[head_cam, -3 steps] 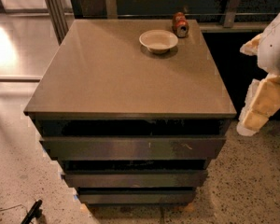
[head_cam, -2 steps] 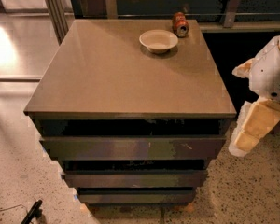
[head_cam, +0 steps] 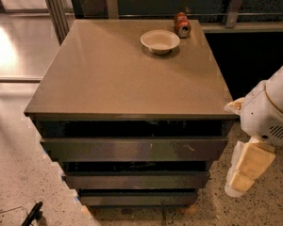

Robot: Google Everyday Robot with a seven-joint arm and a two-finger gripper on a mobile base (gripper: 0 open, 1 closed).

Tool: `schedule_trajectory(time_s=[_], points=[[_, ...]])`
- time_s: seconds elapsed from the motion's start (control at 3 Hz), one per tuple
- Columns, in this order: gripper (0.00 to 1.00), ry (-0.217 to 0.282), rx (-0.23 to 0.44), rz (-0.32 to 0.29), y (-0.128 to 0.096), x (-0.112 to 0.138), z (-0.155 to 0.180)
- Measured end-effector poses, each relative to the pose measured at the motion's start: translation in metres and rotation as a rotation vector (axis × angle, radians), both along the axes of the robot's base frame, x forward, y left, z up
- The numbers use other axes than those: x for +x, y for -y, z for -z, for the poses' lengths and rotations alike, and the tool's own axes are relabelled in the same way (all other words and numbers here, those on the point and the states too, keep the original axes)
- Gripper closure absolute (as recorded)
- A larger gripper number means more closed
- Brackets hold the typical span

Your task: Open top drawer

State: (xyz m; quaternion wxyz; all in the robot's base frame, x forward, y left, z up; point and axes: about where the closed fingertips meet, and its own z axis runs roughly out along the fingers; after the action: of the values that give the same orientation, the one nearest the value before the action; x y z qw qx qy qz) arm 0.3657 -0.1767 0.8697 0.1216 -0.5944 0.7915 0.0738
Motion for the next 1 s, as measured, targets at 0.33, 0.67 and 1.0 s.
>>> schedule_trajectory(time_s=[0.33,0.67,1.0], points=[[0.00,-0.048,-0.023,-0.027,0.000,-0.017,0.018],[0.00,-0.050,-0.024,-0.027,0.000,-0.017,0.019],[0.00,-0.078,0.025,-0.021,-0.015,-0.010,0.044]])
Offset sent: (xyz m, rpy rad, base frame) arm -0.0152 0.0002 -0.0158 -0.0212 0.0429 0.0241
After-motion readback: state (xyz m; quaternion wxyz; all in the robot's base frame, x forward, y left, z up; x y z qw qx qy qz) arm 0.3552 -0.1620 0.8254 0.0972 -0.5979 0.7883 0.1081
